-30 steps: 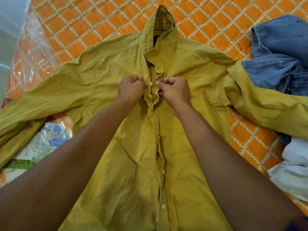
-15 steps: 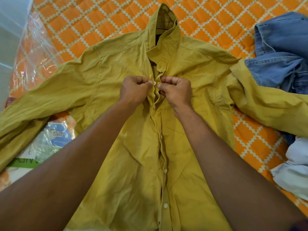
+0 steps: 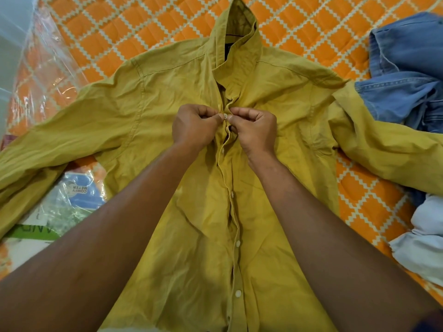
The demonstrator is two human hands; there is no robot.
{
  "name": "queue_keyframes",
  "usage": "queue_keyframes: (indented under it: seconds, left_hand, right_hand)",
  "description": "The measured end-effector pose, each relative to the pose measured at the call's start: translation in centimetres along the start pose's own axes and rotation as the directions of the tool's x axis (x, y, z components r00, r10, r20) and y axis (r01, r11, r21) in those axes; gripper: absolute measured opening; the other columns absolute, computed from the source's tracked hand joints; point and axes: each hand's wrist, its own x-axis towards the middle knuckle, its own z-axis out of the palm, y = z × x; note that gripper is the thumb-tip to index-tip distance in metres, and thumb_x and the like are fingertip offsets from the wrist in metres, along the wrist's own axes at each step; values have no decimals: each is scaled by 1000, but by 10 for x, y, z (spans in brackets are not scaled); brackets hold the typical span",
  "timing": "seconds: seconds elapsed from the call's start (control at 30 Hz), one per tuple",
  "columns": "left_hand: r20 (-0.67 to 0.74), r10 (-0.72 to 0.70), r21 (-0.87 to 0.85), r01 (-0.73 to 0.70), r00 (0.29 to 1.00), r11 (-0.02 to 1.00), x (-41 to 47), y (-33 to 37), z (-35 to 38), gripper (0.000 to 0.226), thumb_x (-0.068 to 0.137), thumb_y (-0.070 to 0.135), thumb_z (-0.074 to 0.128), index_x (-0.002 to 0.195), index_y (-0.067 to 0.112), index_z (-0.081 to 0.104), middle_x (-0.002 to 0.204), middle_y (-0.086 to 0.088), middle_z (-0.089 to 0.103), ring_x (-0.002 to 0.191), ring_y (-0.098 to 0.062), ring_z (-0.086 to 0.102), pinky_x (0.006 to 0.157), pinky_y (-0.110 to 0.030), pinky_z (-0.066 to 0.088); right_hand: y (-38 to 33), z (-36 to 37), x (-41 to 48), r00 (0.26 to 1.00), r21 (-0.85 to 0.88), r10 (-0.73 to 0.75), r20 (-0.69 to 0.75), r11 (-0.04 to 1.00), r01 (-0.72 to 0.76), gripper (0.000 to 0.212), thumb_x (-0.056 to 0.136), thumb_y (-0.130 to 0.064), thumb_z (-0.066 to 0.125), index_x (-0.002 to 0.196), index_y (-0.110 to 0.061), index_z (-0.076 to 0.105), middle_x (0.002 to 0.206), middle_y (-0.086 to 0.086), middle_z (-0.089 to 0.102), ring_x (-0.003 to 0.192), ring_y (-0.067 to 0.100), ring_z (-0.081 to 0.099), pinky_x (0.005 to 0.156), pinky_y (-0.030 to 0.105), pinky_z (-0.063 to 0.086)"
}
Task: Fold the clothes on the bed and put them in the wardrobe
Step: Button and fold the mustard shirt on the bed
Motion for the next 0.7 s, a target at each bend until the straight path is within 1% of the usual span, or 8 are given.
queue_keyframes:
  seconds: [0.17,0.27,0.33,0.4,0.47,0.53,0.63,0.7]
  left_hand:
    - [26,-3,25,2,1000,1000,1,1,-2,14,83,29,80,71,27,74,75,5,75,78,-15,73,78,-43,62]
    - [50,-25,17,25,998,1000,3,3,-4,12,83,29,81,73,25,76,75,5,75,71,-9,68,79,-40,61]
    - [62,-39,13,38,997,999,4,3,-5,10,83,29,81,75,23,77,76,5,75,73,-10,70,81,-40,62]
    - [76,-28,15,27,997,1000,5,3,-6,10,83,29,81,76,22,78,76,5,76,76,-12,72,82,-42,61]
    - [101,-20,6,19,995,1000,6,1,-9,9,84,26,80,77,22,78,77,2,76,77,-15,72,83,-44,61]
    - [126,-4,19,2,992,1000,7,-1,-10,10,86,23,78,77,24,78,78,1,76,76,-14,71,84,-45,61]
    - [142,18,22,-21,990,1000,7,-1,-12,12,89,21,75,79,25,78,81,0,77,84,-20,74,85,-47,60]
    - [162,20,26,-24,987,999,8,-1,-13,18,91,19,72,75,27,77,79,0,77,82,-20,73,86,-47,60]
  right_hand:
    - [4,-2,2,999,27,-20,36,999,19,16,83,-3,79,98,-8,79,86,5,78,77,14,76,71,28,61]
    - [4,-8,5,995,70,-5,95,998,-2,15,89,2,69,100,-3,78,84,7,77,71,11,73,68,23,59]
    - [4,-12,8,991,105,20,131,994,-34,17,90,7,65,101,1,76,83,9,76,70,12,72,68,22,59]
    - [4,-14,9,988,98,14,152,995,-29,18,88,9,68,101,1,76,83,8,77,72,14,73,69,22,59]
    - [4,-11,9,987,66,-9,162,998,-2,16,85,6,74,98,-1,78,83,8,78,73,15,74,68,22,59]
    - [4,-8,10,989,23,-20,146,1000,17,16,81,2,80,96,-3,79,82,9,78,74,18,76,69,27,60]
    - [6,-4,11,992,-6,-22,121,1000,23,17,76,-3,86,92,-6,80,81,8,78,77,22,77,77,40,64]
    - [8,-1,11,994,-26,-23,111,999,26,18,75,-5,88,90,-8,79,81,7,78,77,22,77,78,43,64]
